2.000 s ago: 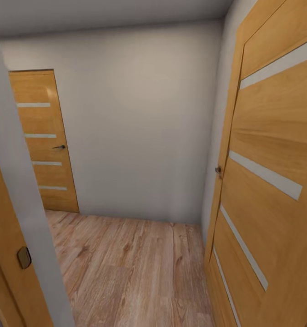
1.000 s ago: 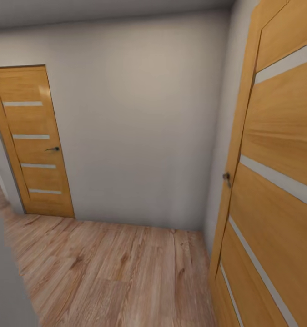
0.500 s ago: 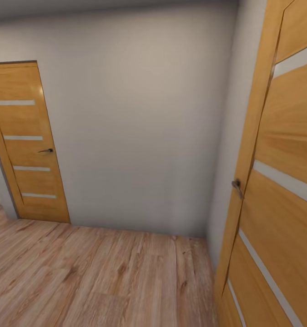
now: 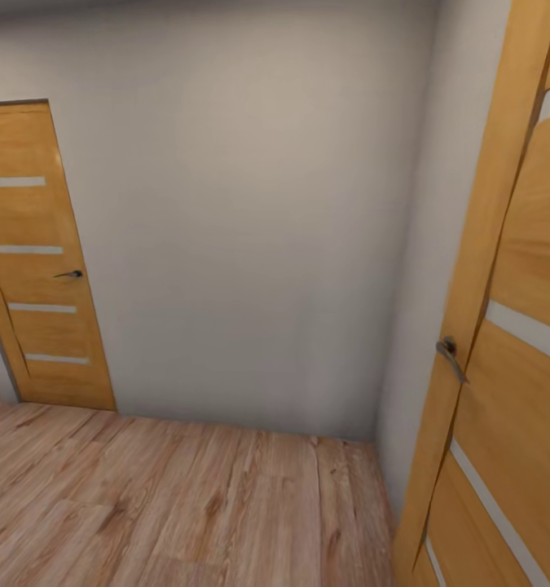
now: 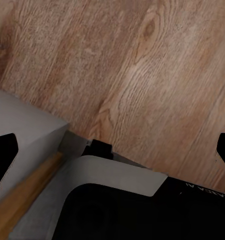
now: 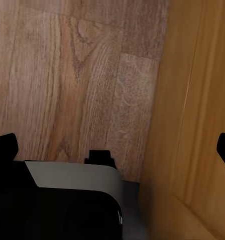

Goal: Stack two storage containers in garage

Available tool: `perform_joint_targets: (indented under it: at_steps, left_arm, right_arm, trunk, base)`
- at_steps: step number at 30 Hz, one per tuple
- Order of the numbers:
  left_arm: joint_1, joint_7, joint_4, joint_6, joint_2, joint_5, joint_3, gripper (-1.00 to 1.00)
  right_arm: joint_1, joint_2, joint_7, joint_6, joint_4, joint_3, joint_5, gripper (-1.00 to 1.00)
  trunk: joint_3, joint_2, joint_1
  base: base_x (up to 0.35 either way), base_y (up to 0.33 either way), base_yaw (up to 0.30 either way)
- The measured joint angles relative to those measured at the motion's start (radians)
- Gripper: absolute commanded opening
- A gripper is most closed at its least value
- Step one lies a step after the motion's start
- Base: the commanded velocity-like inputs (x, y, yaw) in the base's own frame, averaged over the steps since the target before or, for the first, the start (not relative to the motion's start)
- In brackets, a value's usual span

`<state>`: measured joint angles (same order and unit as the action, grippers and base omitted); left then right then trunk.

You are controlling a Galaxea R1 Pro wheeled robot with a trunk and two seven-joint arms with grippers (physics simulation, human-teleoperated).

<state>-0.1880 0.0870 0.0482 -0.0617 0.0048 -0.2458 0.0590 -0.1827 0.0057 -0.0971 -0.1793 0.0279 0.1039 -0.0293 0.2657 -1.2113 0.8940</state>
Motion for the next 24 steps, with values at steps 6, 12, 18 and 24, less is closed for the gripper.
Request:
perform_joint_targets:
  at_steps: [6,12,18,24]
  left_arm:
    - [0.000,0.000,0.000,0.000,0.000,0.000,0.000,1.00]
    - [0.000,0.000,0.000,-0.001,0.000,0.000,0.000,1.00]
    - [0.000,0.000,0.000,0.000,0.001,0.000,0.000,1.00]
    - [0.000,0.000,0.000,0.000,0.001,0.000,0.000,1.00]
  right_arm:
    - [0.000,0.000,0.001,0.000,0.000,0.000,0.000,1.00]
    - [0.000,0.000,0.001,0.001,0.000,0.000,0.000,1.00]
    - [0.000,0.001,0.001,0.000,0.000,0.000,0.000,1.00]
    - [0.000,0.002,0.000,0.000,0.000,0.000,0.000,1.00]
  trunk:
    - [0.000,0.000,0.000]
    - [0.000,0.000,0.000]
    - [0.000,0.000,0.000]
    - [0.000,0.000,0.000]
  base:
    - [0.318,0.000,0.000]
    - [0.318,0.000,0.000]
    - [0.318,0.000,0.000]
    - [0.318,0.000,0.000]
